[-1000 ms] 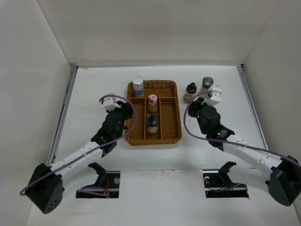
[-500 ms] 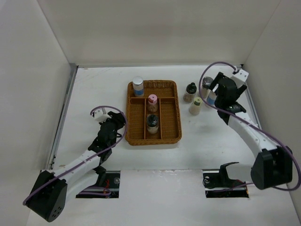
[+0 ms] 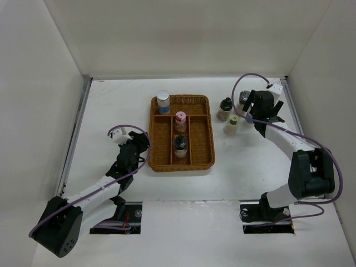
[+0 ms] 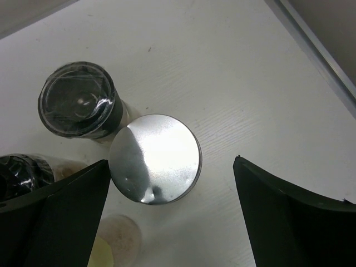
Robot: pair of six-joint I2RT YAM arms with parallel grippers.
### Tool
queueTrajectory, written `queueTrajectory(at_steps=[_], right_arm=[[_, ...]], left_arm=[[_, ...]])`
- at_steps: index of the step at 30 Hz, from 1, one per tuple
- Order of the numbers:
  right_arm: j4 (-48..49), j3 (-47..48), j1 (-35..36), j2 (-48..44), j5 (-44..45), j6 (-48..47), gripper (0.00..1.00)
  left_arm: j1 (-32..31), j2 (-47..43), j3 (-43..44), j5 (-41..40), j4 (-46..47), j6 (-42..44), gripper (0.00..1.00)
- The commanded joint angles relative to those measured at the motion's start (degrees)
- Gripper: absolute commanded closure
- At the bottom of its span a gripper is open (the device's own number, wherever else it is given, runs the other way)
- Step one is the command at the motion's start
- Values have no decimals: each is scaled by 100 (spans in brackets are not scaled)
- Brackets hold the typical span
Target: Organize the condiment bottles
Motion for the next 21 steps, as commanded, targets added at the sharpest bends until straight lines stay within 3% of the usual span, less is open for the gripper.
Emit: queueTrajectory(at_steps=[1,6,11,17,21], right_arm=[[528,269,-94,125,-352,-39,4],[687,314,-173,336,-458,-13,17],[994,-80,-164,-189,-117,110,46],[776,-284,125,-1700,815,-21,51],[731,31,598,-2273,826,-153,52]], left_arm=[[36,16,-33,76,399,-70,65],[54,34,-41,85,399,-70,65],[72,43,-50,85,399,-79,64],[107,60,-68,85,443,-114,63],[124,139,-77,84,495,-132,63]])
